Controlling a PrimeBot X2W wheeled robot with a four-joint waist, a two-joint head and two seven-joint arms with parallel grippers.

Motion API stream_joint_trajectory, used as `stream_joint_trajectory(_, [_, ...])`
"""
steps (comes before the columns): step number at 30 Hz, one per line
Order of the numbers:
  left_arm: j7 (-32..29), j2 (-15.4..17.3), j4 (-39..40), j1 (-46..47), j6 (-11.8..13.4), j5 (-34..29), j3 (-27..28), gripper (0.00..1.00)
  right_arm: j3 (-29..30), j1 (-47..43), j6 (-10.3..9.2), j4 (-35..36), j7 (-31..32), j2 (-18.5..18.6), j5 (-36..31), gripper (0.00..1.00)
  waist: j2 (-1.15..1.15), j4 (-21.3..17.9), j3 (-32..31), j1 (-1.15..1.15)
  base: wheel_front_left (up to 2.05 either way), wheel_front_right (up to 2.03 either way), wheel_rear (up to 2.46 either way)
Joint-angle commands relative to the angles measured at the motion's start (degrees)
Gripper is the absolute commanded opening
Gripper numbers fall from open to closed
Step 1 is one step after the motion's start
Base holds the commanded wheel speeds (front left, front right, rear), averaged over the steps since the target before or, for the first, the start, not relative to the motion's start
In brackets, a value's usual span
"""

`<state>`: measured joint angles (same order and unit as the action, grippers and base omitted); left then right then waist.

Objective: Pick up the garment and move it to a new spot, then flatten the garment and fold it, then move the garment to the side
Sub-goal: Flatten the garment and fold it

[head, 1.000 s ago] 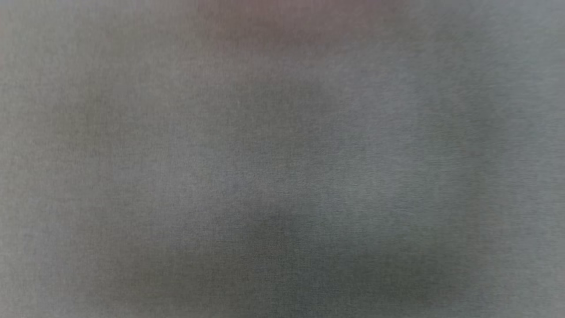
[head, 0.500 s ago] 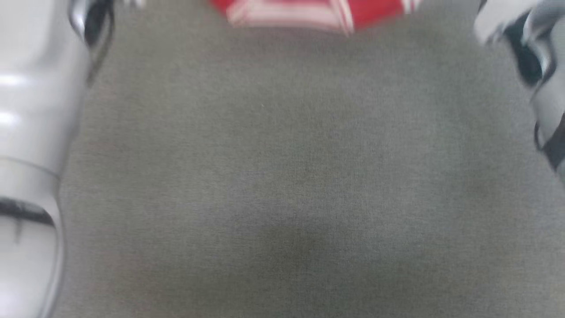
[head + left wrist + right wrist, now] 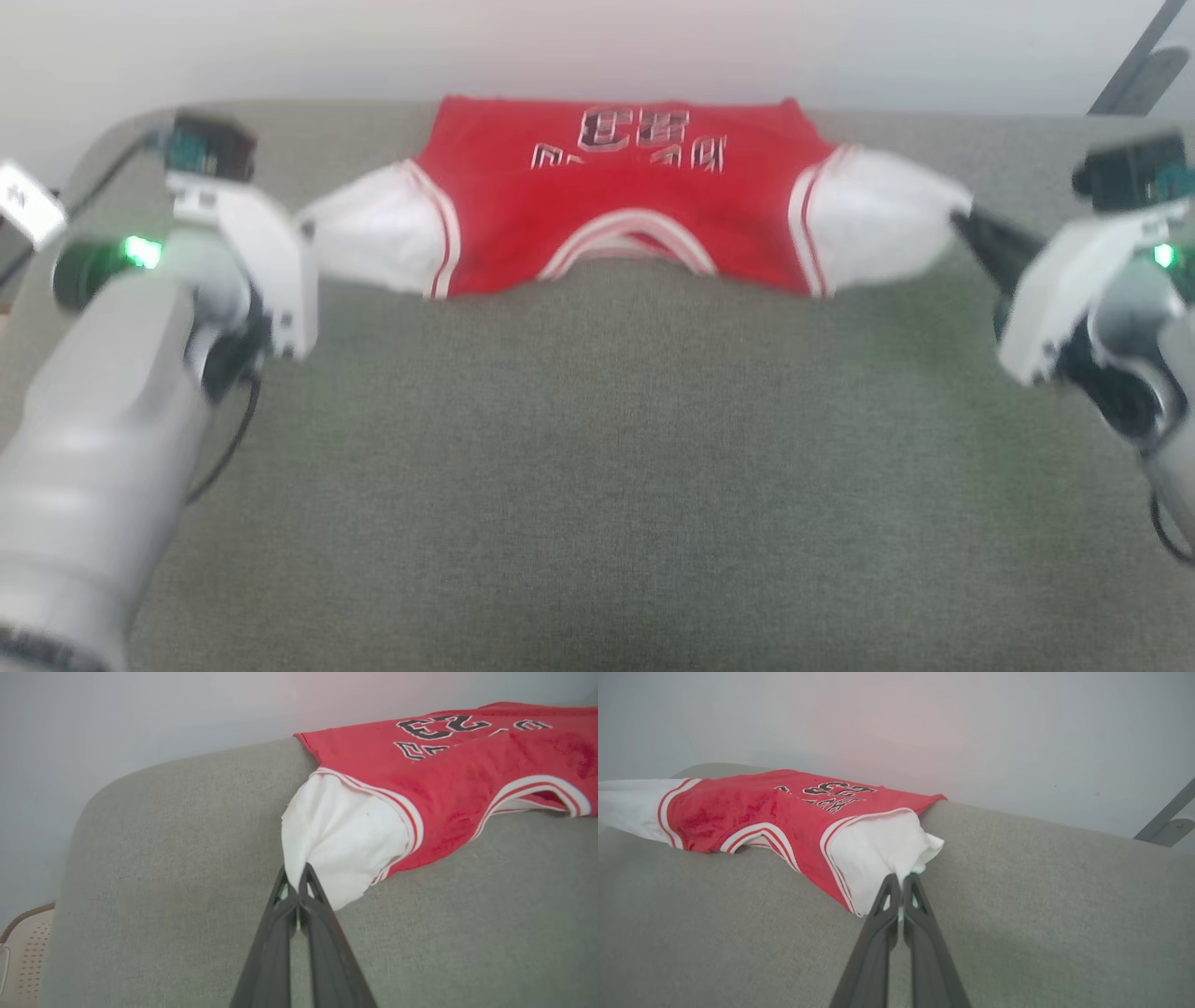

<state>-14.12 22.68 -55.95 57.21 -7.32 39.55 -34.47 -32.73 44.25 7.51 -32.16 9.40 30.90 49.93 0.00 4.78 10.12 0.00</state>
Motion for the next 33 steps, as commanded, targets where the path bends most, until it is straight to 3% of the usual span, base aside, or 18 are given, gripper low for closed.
stream_joint_trajectory(1, [-1.6,1.5,2.2,-3.3,0.0,1.2,0.3,0.0,0.2,-3.1,-0.04,2.5,1.7,1.6,1.6,0.0,0.0,-0.2,-1.5,0.0,0.0,0.0,0.0])
stream_joint_trajectory(4, [-4.6,4.5,9.1,-9.1,1.7,2.9,1.2,0.0,0.7,-8.2,-0.04,7.5,5.2,4.9,3.4,0.0,0.0,-0.1,-2.1,0.0,0.0,0.0,0.0])
stream_joint_trajectory(8, [-9.3,9.9,23.3,-18.2,6.0,5.7,2.9,0.0,2.2,-15.6,-0.04,14.2,9.6,9.1,5.3,0.0,0.0,0.1,-2.4,0.0,0.0,0.0,0.0])
stream_joint_trajectory(19, [-21.6,25.3,68.6,-44.2,27.7,11.8,10.2,0.0,9.8,-33.7,-0.04,31.6,20.4,17.4,8.0,0.0,0.0,0.0,-0.7,0.0,0.0,0.0,0.0])
stream_joint_trajectory(20, [-21.6,25.3,68.6,-44.2,27.7,11.8,10.2,0.0,9.8,-33.7,-0.04,31.6,20.4,17.4,8.0,0.0,0.0,0.0,-0.7,0.0,0.0,0.0,0.0])
stream_joint_trajectory(24, [-22.7,28.6,77.5,-51.8,33.3,12.5,12.1,0.0,13.3,-40.3,-0.04,37.3,24.6,18.7,8.7,0.0,0.0,0.0,0.4,0.0,0.0,0.0,0.0])
stream_joint_trajectory(28, [-22.7,29.7,81.3,-58.4,36.7,13.2,12.5,0.0,16.1,-46.9,-0.04,41.1,28.9,18.6,9.0,0.0,0.0,0.2,1.7,0.0,0.0,0.0,0.0])
stream_joint_trajectory(33, [-20.4,28.7,80.7,-61.3,35.9,13.1,11.9,0.0,18.8,-51.5,-0.04,43.5,32.6,16.3,7.1,0.0,0.0,0.9,3.0,0.0,0.0,0.0,0.0])
